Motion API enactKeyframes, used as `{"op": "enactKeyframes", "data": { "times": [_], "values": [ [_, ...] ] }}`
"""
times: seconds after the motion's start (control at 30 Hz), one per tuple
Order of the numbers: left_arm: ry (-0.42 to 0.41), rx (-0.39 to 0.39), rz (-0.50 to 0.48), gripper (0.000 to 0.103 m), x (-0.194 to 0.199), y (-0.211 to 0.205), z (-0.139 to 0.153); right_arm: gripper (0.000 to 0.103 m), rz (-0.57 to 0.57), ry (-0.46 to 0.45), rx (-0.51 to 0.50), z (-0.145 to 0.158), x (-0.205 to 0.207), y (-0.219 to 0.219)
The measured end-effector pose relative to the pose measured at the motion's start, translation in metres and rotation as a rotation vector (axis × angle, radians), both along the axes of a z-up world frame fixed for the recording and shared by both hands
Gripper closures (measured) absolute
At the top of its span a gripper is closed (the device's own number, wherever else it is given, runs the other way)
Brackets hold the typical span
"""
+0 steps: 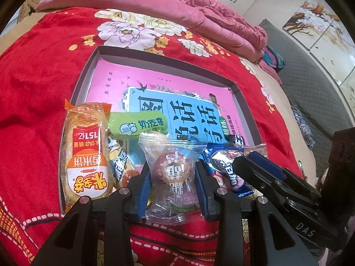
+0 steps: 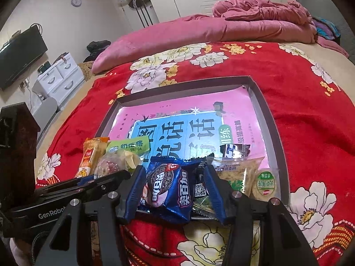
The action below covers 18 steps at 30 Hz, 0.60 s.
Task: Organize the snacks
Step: 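Lower the cookie pack into the tray and open the right gripper while the left releases the bun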
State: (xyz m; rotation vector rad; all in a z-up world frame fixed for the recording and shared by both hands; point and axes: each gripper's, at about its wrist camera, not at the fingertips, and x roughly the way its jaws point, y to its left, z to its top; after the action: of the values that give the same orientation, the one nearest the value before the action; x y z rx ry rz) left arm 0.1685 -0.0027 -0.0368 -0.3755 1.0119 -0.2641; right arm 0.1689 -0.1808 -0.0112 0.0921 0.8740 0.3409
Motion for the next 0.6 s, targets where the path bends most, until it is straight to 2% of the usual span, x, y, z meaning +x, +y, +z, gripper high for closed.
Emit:
{"op": "enactKeyframes", "data": {
  "times": [0.27,0.43,0.6],
  "values": [
    [-0.017,0.004,-0.025,0.063,-0.001,-0.007,0.003,0.049,-0.002,-0.018,-0.041,0.007,-0.009,-0.005],
    [-0.018,0.010,-0.030,0.057,-0.001,-0.008,0.003,0.049,-0.007,-0.022,-0.045,0.010,-0.015,-0.010],
    [-0.023,0.010,-0.031,0.050,-0.001,-0.008,0.003,0.049,-0.003,-0.036,-0.094,0.013,-0.025,-0.015]
  ]
}}
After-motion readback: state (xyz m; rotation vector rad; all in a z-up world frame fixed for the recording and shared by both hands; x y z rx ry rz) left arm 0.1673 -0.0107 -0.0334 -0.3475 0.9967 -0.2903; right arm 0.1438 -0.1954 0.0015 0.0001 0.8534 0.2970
